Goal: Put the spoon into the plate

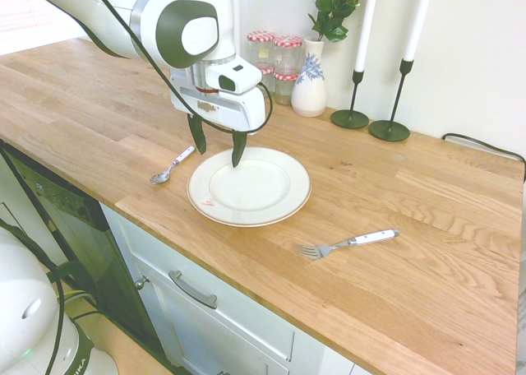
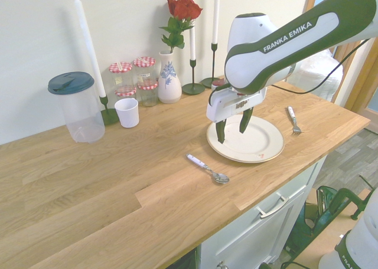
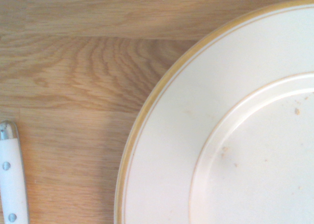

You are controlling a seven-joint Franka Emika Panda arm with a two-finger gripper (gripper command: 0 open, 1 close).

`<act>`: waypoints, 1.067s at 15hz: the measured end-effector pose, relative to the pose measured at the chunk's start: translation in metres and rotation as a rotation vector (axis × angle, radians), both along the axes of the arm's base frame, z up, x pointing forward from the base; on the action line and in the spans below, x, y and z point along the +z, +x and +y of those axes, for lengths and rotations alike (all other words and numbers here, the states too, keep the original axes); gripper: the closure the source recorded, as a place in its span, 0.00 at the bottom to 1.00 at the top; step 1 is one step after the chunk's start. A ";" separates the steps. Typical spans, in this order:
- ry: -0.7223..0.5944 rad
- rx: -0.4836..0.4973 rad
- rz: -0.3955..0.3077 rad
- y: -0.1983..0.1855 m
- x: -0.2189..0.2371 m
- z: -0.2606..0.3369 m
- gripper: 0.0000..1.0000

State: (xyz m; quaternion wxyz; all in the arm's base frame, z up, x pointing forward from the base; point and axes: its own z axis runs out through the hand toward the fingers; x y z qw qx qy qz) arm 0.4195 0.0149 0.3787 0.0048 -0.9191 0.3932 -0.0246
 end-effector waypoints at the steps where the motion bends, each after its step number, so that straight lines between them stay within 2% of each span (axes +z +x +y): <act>1: 0.001 -0.001 0.000 0.000 0.000 0.000 0.00; 4: 0.006 0.017 0.003 0.000 0.002 0.011 0.00; 8: -0.026 0.213 -0.014 -0.014 0.009 0.092 0.00; 10: -0.037 0.263 -0.009 -0.021 0.005 0.117 0.00; 16: -0.065 0.178 0.009 -0.014 -0.032 0.142 0.00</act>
